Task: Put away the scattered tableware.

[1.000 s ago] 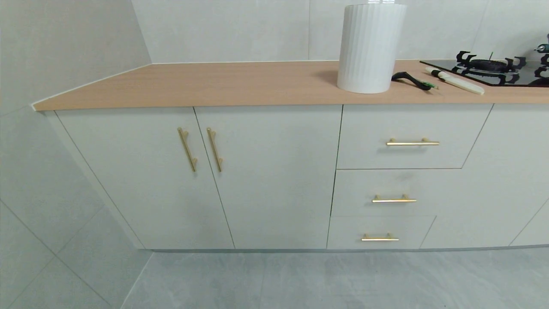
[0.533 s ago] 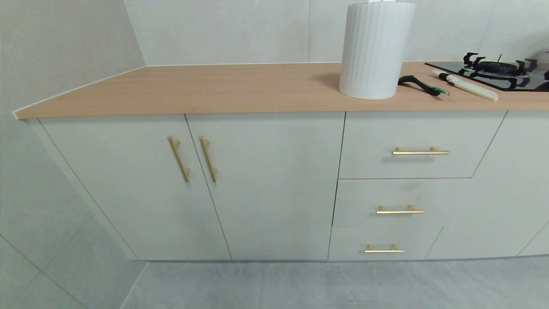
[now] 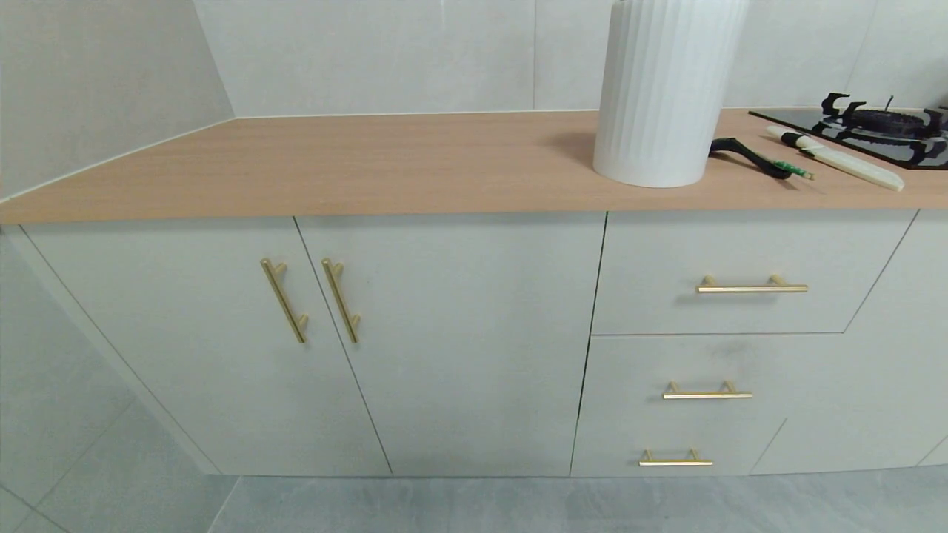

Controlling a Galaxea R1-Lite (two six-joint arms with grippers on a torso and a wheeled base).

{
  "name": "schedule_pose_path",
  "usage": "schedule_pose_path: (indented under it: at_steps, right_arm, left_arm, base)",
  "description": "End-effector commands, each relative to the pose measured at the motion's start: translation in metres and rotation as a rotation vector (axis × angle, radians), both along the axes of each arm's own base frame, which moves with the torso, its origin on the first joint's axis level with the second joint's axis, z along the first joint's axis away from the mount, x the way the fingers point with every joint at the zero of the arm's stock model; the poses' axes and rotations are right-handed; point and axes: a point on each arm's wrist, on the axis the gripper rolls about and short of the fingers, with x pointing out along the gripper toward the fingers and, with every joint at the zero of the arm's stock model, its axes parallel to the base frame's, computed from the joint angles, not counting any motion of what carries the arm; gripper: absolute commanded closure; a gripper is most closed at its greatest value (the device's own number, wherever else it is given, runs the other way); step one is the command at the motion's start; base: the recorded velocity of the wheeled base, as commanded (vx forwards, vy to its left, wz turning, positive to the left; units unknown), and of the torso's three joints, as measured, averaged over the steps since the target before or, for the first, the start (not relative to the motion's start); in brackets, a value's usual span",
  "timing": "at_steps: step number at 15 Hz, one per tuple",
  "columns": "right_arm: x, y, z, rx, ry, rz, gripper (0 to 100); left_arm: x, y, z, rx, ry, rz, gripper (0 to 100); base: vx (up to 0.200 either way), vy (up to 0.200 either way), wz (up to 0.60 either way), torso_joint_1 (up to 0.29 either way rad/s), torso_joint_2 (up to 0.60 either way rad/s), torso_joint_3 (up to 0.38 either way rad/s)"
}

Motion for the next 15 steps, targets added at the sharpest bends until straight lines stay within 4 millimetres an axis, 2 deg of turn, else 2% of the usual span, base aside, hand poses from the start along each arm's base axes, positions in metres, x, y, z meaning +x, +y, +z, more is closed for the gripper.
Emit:
schedule_pose_path:
  at_steps: [1,6,7,8,9,10,11,13,15]
  right_arm:
    - [0.000,0.000,0.000,0.001,0.000,-0.001,0]
    - [0.000,0.000,0.000,-0.003,-0.001,0.001,0]
    - [-0.003,0.000,0.016,0.004,-0.035,0.018,0]
    - [-0.003,0.000,0.063,0.069,-0.064,0.082,0]
    - [0.006,0.001,0.076,0.087,-0.013,0.108,0]
    - [0.025,0.002,0.086,0.078,0.099,0.146,0]
    - [0.056,0.004,0.091,0.062,0.261,0.169,0]
    - [0.115,0.008,0.091,0.001,0.517,0.173,0]
    - [0.167,0.011,0.086,0.005,0.654,0.171,0]
  left_arm:
    - [0.000,0.000,0.000,-0.001,0.001,0.002,0]
    - [0.000,0.000,0.000,-0.001,0.001,0.000,0]
    - [0.000,0.000,0.000,-0.001,0.001,0.000,0]
    - [0.000,0.000,0.000,-0.001,0.001,0.000,0]
    - [0.000,0.000,0.000,-0.001,0.001,0.000,0]
    - [0.000,0.000,0.000,-0.001,0.001,0.002,0]
    - [0.000,0.000,0.000,-0.001,0.001,0.002,0]
    - [0.000,0.000,0.000,-0.001,0.001,0.002,0]
    - [0.000,0.000,0.000,-0.001,0.001,0.002,0]
  base:
    - [0.000,0.000,0.00,0.000,0.00,0.000]
    - [0.000,0.000,0.00,0.000,0.00,0.000]
    - [0.000,0.000,0.00,0.000,0.00,0.000]
    - [0.000,0.000,0.00,0.000,0.00,0.000]
    - [0.000,0.000,0.00,0.000,0.00,0.000]
    - [0.000,0.000,0.00,0.000,0.00,0.000]
    - [0.000,0.000,0.00,0.000,0.00,0.000]
    - [0.000,0.000,0.00,0.000,0.00,0.000]
    - [0.000,0.000,0.00,0.000,0.00,0.000]
